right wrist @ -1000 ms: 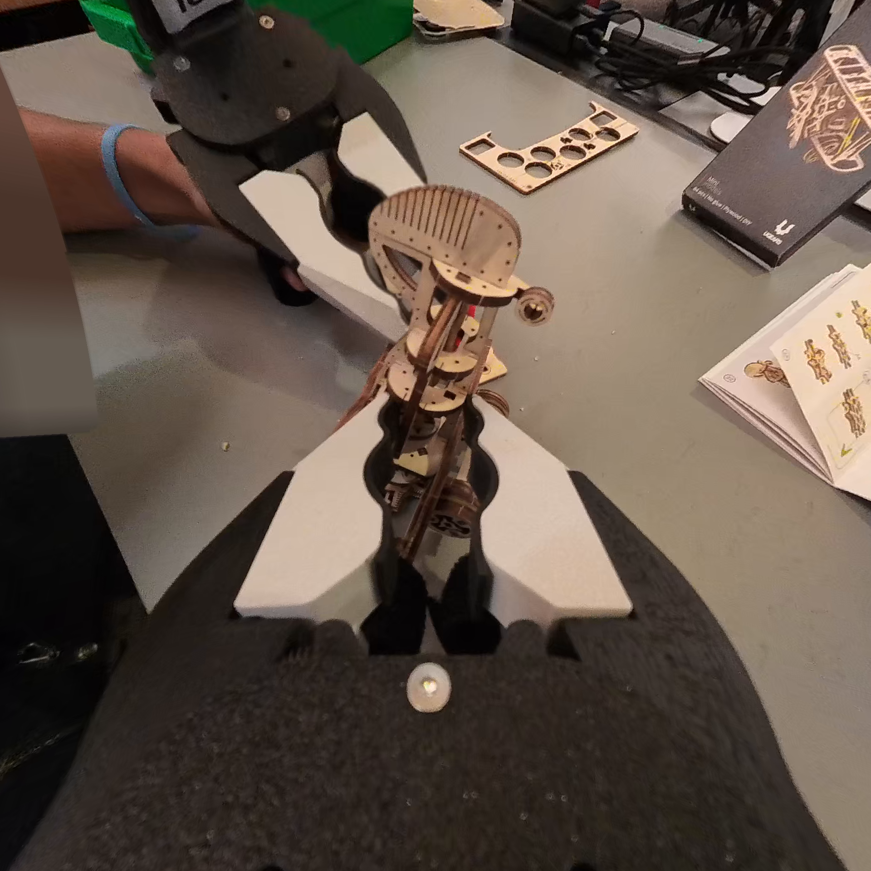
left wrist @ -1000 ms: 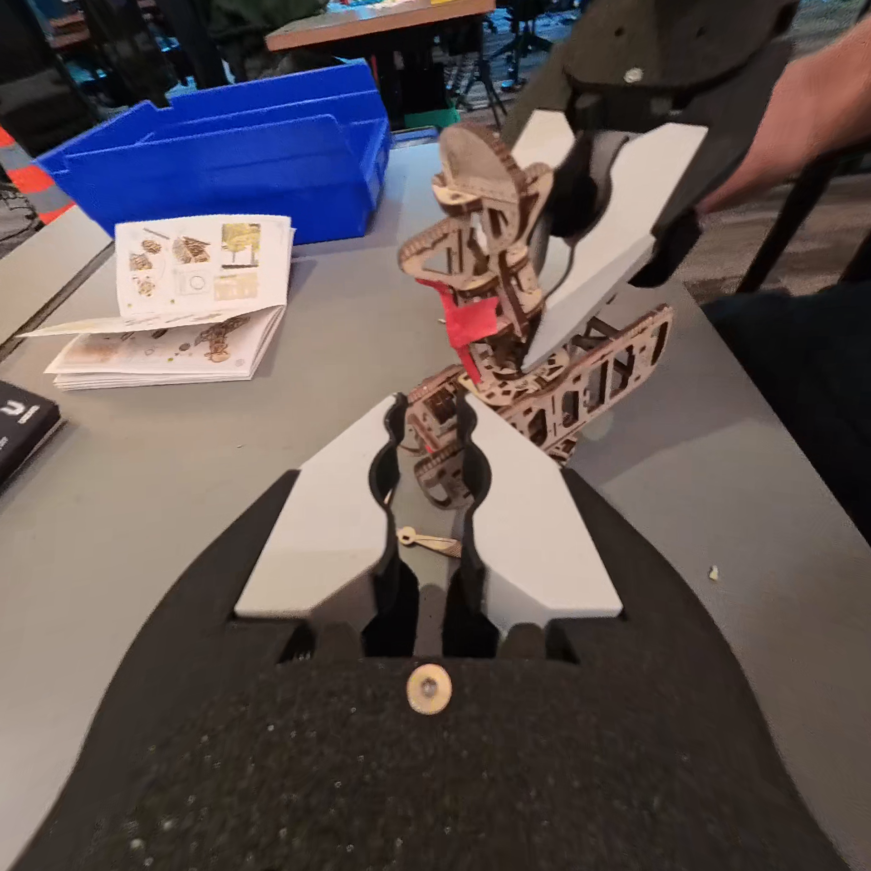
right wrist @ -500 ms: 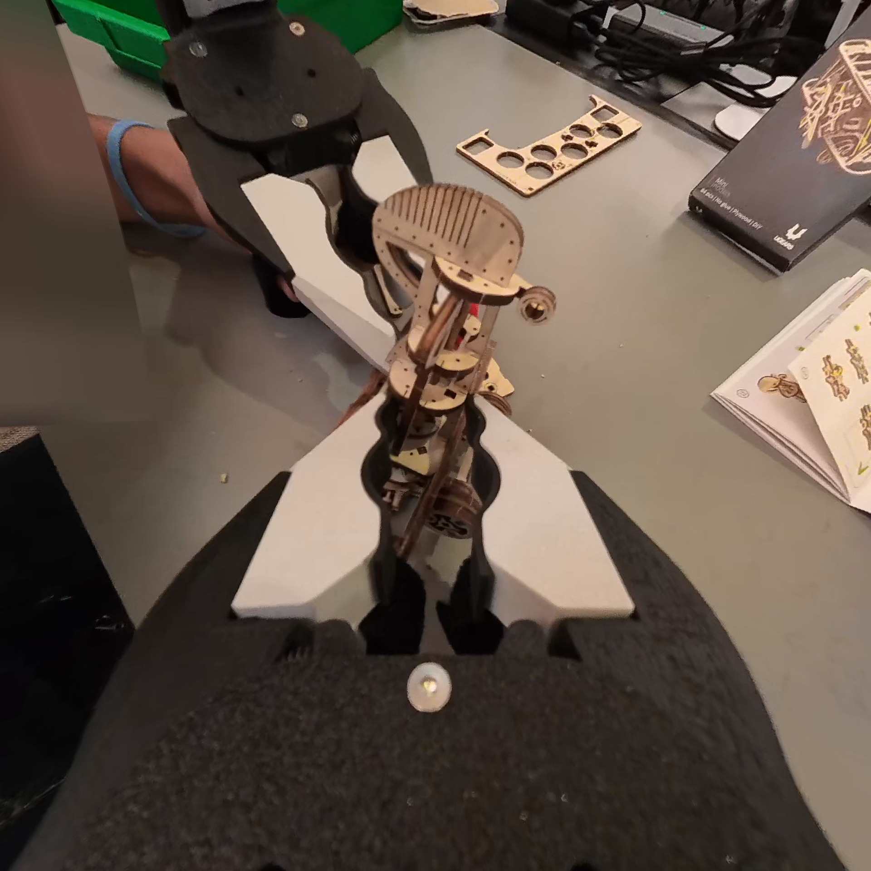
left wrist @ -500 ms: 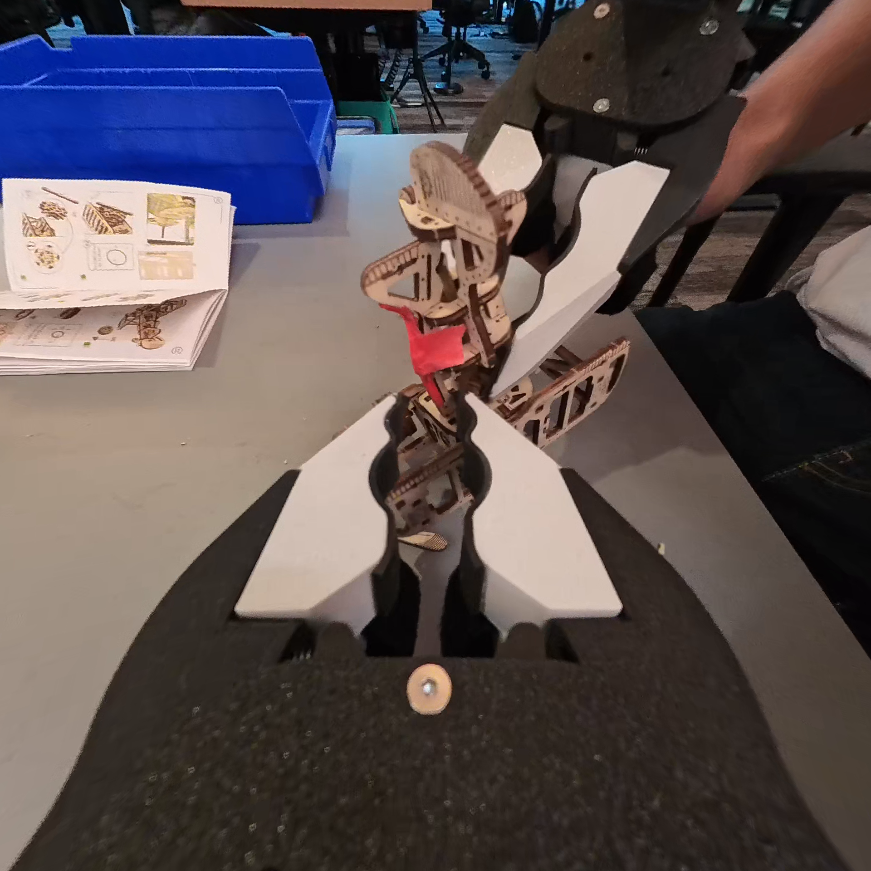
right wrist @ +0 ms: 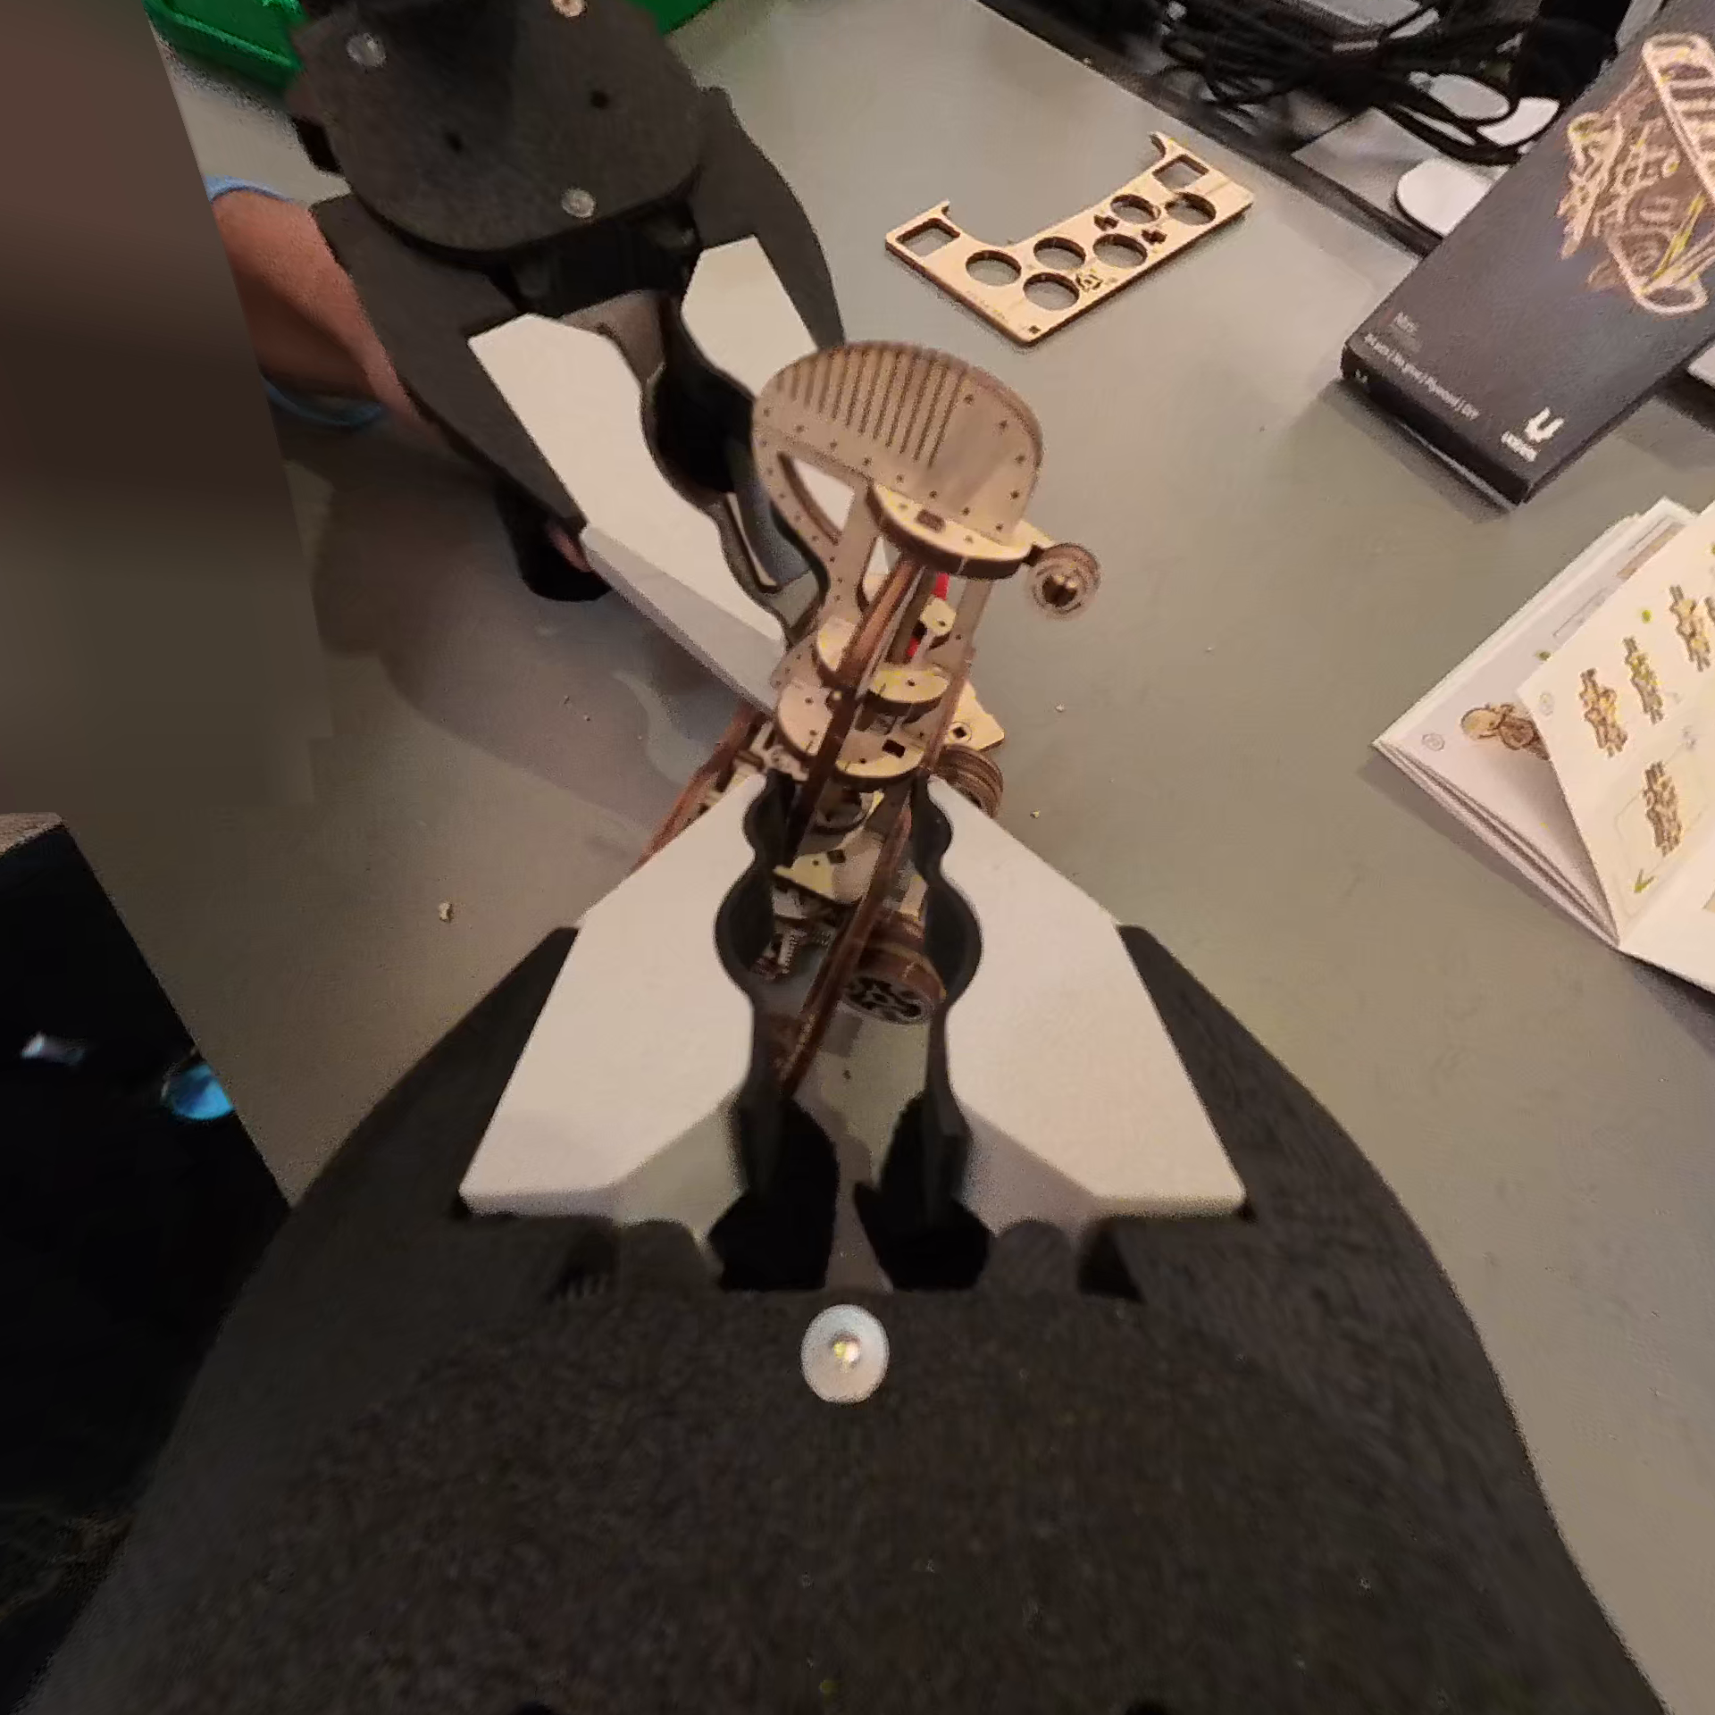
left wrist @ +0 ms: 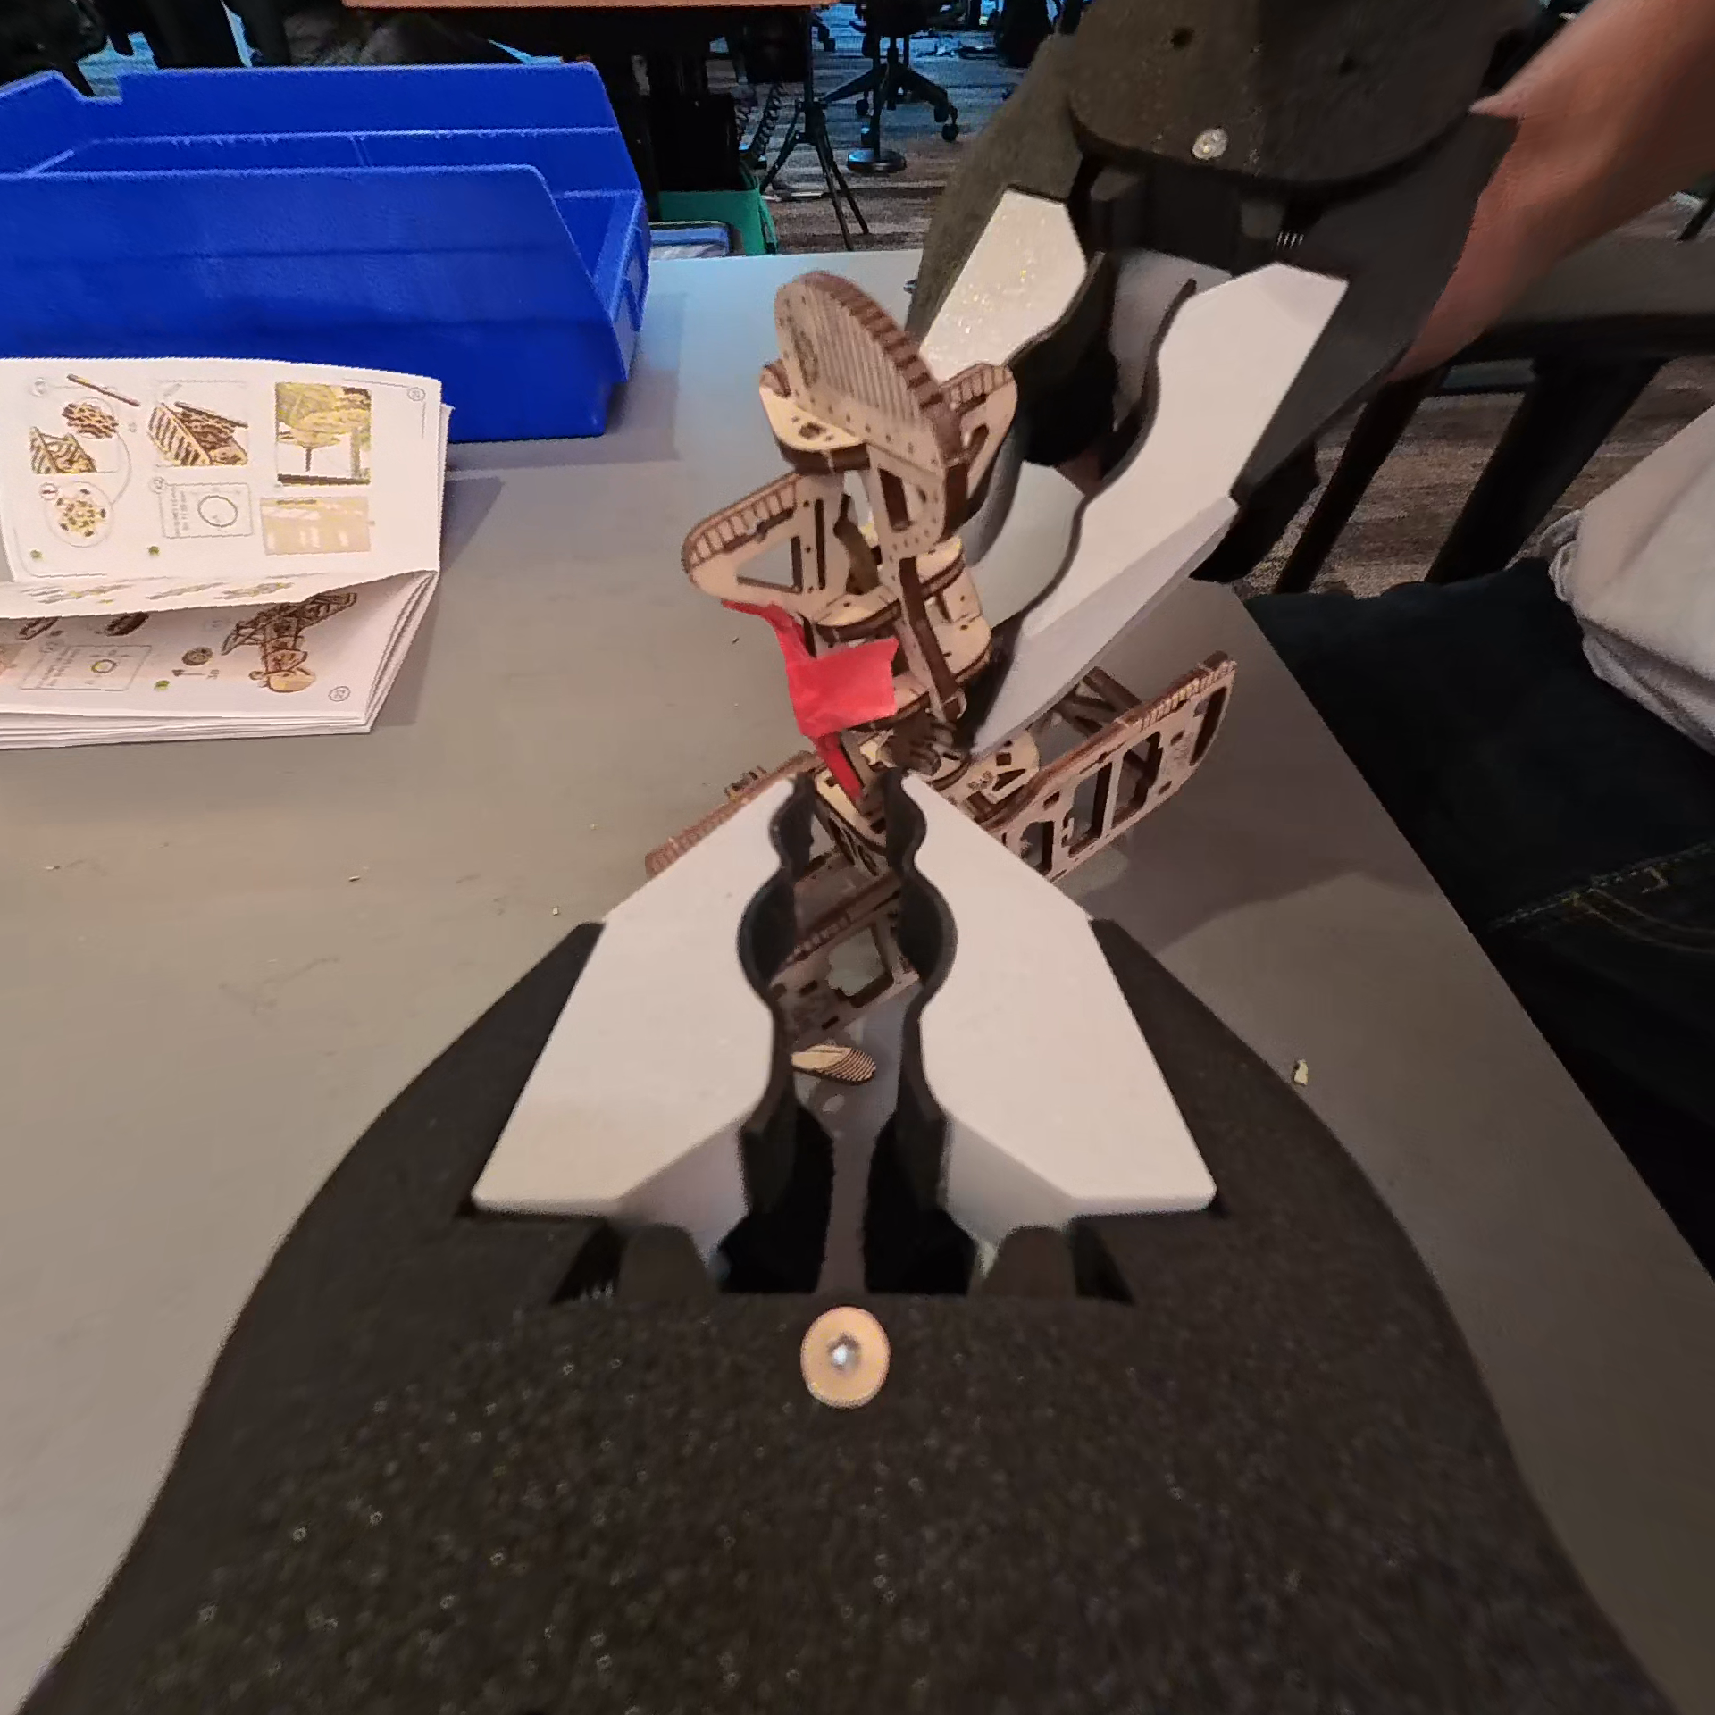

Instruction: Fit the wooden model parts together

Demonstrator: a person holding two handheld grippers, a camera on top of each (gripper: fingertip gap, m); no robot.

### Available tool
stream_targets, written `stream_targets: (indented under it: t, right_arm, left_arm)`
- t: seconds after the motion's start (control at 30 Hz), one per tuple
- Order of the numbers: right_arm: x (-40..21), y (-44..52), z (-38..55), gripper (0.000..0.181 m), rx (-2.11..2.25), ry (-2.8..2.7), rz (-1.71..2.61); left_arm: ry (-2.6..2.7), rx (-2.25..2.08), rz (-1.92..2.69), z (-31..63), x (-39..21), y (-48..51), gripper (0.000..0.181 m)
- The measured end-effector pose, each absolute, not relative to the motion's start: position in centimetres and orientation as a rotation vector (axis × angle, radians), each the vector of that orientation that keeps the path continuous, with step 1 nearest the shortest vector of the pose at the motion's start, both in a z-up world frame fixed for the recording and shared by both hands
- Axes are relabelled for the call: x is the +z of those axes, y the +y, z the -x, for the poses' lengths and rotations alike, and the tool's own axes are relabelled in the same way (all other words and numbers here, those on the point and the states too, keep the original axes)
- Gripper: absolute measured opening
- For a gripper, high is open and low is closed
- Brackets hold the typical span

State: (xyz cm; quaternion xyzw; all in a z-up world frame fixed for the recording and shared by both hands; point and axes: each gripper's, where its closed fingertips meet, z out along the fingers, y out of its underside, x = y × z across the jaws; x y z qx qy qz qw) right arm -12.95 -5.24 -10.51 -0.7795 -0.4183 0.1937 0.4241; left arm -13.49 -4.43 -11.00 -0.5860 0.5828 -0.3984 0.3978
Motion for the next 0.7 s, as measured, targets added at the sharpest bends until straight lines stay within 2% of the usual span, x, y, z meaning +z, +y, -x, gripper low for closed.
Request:
stream_targets:
  t: [0.17, 0.23, 0.37, 0.43, 0.53, 0.6, 0.7]
  right_arm:
    - [-10.0, -5.8, 12.2, 0.030, 0.495, -1.112, 1.893]
    - [-9.0, -6.6, 11.9, 0.048, 0.580, -1.143, 1.875]
    - [-5.6, -7.0, 9.9, 0.060, 0.772, -1.119, 1.879]
    - [-3.5, -6.6, 9.0, 0.079, 0.854, -1.175, 1.880]
    - [-0.5, -6.1, 9.4, 0.082, 0.966, -1.479, 1.873]
    - [-1.4, -5.4, 9.2, 0.088, 0.837, -1.821, 1.893]
    - [-2.6, -5.2, 10.4, 0.085, 0.729, -2.217, 1.848]
  left_arm:
    - [1.494, -1.011, 1.450, 13.6, -10.9, -4.9, 0.003]
    - [1.499, -1.024, 1.444, 13.6, -10.8, -5.0, 0.003]
    - [1.498, -1.028, 1.454, 13.6, -10.8, -4.9, 0.004]
    - [1.496, -1.028, 1.453, 13.6, -10.8, -4.9, 0.005]
    - [1.482, -1.031, 1.443, 13.7, -10.6, -4.9, 0.006]
    - [1.457, -1.039, 1.435, 13.8, -10.2, -4.7, 0.007]
    - [1.395, -1.067, 1.405, 14.2, -9.3, -4.4, 0.008]
